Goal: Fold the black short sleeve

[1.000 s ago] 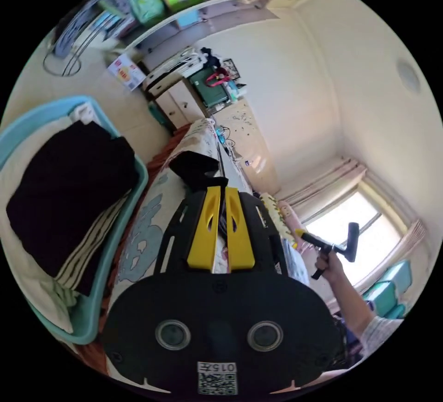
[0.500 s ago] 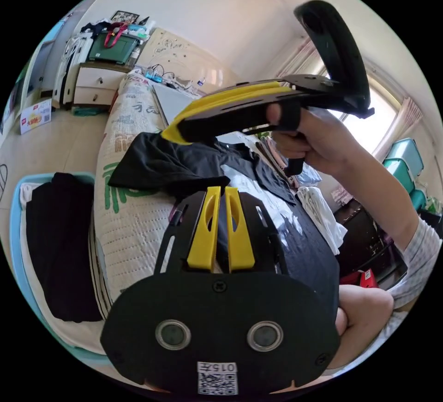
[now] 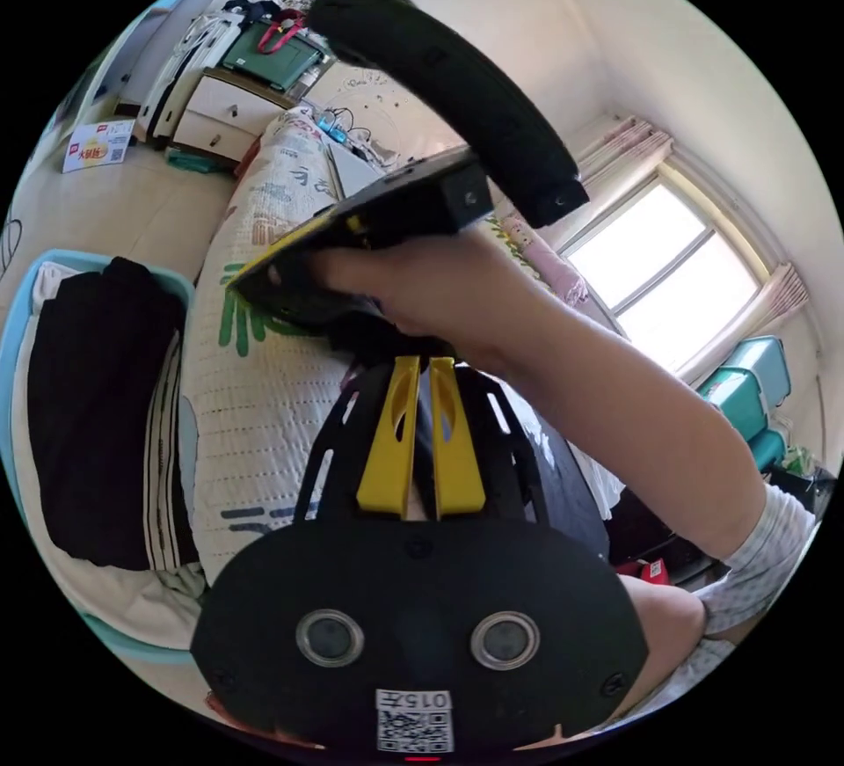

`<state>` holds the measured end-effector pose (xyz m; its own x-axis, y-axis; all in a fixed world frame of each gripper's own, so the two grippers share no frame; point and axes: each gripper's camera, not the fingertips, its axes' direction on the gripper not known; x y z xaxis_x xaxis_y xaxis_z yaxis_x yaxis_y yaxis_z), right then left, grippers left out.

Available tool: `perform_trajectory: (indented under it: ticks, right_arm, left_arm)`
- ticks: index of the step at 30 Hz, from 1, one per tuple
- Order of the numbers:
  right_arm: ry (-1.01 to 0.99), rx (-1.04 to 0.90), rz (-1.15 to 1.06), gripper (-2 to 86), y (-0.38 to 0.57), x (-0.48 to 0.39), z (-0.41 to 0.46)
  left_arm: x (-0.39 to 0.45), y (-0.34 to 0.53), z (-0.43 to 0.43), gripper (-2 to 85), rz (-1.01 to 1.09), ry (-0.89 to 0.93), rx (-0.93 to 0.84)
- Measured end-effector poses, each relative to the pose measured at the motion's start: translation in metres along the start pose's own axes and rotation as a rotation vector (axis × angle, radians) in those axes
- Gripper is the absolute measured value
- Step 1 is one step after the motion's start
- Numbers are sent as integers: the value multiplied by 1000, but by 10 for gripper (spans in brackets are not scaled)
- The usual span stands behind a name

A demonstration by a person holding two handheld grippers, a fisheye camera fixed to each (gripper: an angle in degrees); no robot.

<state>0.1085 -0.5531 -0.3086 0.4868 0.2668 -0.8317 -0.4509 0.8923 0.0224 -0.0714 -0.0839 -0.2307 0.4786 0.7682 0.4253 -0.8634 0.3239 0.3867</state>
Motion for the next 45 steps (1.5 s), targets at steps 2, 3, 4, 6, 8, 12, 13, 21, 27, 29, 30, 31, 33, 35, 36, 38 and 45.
perform_trajectory:
  ticks: [2, 3, 4, 6, 8, 12, 13, 21, 27, 29, 30, 31, 33, 35, 36, 38, 45]
  right_arm:
    - [-75, 86, 119, 0, 22, 42, -28]
    - [-101, 155, 174, -2, 43, 69, -48]
    - [-102, 206, 217, -4, 67, 92, -67]
    - [-116, 264, 268, -5, 110, 123, -90]
    - [-120, 303, 295, -6, 158, 146, -108]
    - [-78, 323, 374, -5, 286, 184, -120]
    - [-111, 312, 410, -5, 321, 192, -112]
    - [-143, 179, 547, 17, 458, 207, -24]
    - [-62, 230, 517, 37, 470, 200, -15]
    - [-58, 249, 451, 46, 462, 182, -13]
    - [-96, 266, 395, 53, 455, 165, -10]
    - [-166, 281, 326, 62, 446, 144, -8]
    - [-257, 288, 185, 76, 428, 101, -6]
    - [-234, 270, 45, 83, 411, 53, -1]
    - [-174, 247, -16, 85, 402, 28, 6]
    - [-93, 220, -63, 87, 391, 4, 23]
    - [-151, 190, -48, 33, 386, -23, 75]
  left_arm:
    - [6, 6, -2, -2, 24, -35, 14]
    - [14, 11, -4, -2, 52, -71, 23]
    - [22, 15, -5, -2, 85, -109, 29]
    - [35, 23, -4, -1, 134, -155, 41]
    - [48, 32, 0, -1, 191, -168, 51]
    - [87, 53, 27, 0, 383, -176, 4]
    - [99, 60, 40, 0, 442, -159, -39]
    - [133, 110, 132, 3, 687, -85, -395]
    - [108, 117, 120, 51, 626, -141, -267]
    - [96, 119, 121, 61, 585, -225, -211]
    - [87, 119, 126, 70, 552, -265, -197]
    - [79, 119, 132, 77, 519, -275, -200]
    - [71, 119, 139, 80, 498, -280, -204]
    - [66, 118, 145, 73, 488, -291, -196]
    - [64, 117, 150, 69, 494, -296, -194]
    - [59, 113, 158, 70, 493, -313, -198]
    - [25, 101, 193, 68, 420, -330, -289]
